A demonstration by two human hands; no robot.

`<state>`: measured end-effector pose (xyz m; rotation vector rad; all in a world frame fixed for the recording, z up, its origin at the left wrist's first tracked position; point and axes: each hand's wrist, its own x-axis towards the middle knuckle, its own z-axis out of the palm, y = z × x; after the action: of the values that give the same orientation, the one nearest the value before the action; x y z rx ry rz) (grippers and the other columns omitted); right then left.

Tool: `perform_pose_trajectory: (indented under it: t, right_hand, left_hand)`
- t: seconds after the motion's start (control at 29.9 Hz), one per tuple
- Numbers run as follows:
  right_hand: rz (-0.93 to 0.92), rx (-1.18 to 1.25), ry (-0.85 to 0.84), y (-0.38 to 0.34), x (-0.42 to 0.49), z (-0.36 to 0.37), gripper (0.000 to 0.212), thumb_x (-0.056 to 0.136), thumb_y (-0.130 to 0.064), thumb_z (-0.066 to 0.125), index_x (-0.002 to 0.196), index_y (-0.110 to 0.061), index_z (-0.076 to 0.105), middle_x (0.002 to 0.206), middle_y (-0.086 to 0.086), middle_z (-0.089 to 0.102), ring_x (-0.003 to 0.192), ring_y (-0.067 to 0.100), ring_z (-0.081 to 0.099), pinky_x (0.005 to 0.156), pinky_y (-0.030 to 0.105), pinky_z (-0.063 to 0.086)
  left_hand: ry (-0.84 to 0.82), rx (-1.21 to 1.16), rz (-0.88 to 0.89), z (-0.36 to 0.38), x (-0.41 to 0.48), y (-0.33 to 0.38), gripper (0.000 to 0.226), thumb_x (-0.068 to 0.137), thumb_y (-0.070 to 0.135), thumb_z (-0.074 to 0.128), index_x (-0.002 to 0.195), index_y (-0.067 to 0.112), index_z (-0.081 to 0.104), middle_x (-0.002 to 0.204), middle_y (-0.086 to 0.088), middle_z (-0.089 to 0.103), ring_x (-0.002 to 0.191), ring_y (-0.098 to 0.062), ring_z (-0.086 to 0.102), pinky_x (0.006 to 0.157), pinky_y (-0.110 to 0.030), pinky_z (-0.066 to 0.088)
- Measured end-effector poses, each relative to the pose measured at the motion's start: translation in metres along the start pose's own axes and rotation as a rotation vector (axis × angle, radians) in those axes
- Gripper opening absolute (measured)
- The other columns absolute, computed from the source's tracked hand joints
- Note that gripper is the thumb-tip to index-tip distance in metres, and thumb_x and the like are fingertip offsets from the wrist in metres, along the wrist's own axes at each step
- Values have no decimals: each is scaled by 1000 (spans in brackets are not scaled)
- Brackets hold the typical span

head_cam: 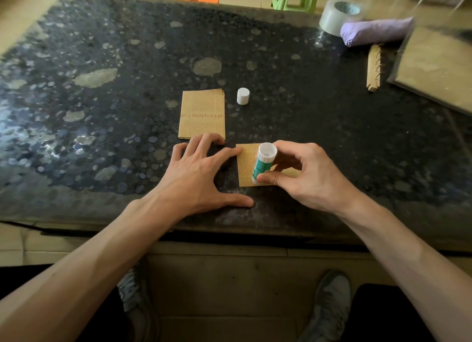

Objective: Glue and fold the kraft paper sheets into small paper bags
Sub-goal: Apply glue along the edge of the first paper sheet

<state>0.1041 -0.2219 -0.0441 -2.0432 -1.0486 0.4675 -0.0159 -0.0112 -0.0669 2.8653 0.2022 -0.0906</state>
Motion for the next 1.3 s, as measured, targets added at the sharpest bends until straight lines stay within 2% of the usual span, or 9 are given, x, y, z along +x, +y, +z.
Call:
perform_pose_trajectory:
  t: [0.1,0.3,0.43,0.6,0.77,0.84,1.04,1.14,1.3]
  right_hand:
    - [1,1,-14,-1,-1,-2,31,88,-29,82,117,-31,70,113,-16,73,108,0,68,92,29,59]
    - [3,-34,-31,-5,-1,-5,32,88,-29,82,117,-33,70,112,-20,72,106,-5,67,92,20,57]
    - [61,107,8,-8,-3,-11,25,88,-27,82,112,-26,74,105,-17,75,104,-3,70,90,14,53]
    - [41,126,206,-4,3,-11,29,91,-29,80,117,-19,72,109,-12,75,105,4,70,92,25,58]
    - [24,32,211,4,15,1,31,94,-29,78,123,-22,69,113,-13,73,109,5,69,96,38,58]
    - [33,22,182,4,19,6,30,95,-31,76,123,-25,68,112,-15,72,110,4,68,96,37,59]
    - [30,-73,210,5,24,14,35,90,-44,79,119,-28,68,110,-20,68,106,-2,65,88,19,56]
    - [49,-104,229,6,24,12,36,89,-46,79,118,-28,69,106,-21,69,102,-3,65,86,21,56]
    - [41,-94,193,6,21,8,31,90,-35,81,118,-27,69,110,-18,71,106,1,67,93,26,57]
  left_hand:
    - [3,-1,-2,0,0,0,117,53,107,29,154,49,27,150,10,22,145,-15,17,119,-42,15]
    - [-3,-2,1,0,0,0,116,53,107,28,154,49,26,150,11,21,144,-15,17,119,-42,15]
    - [-4,-1,-1,0,1,0,117,53,107,29,154,49,26,150,10,21,144,-15,17,119,-42,15]
    - [-1,-1,-1,0,0,0,117,53,107,28,154,48,27,151,10,21,144,-15,17,119,-42,15]
    - [-6,5,-1,0,0,1,117,53,107,27,154,48,26,151,10,21,145,-15,16,120,-42,14]
    - [2,8,0,0,0,1,117,53,106,27,154,48,26,151,10,21,145,-15,17,120,-42,14]
    - [11,9,4,0,0,0,116,54,106,27,154,47,27,151,8,23,144,-16,18,119,-43,15]
    - [6,10,4,0,0,0,116,54,106,28,154,48,27,152,9,22,145,-16,17,119,-43,15]
    - [8,2,3,-1,0,0,117,53,106,28,154,47,28,151,9,23,145,-15,17,119,-42,14]
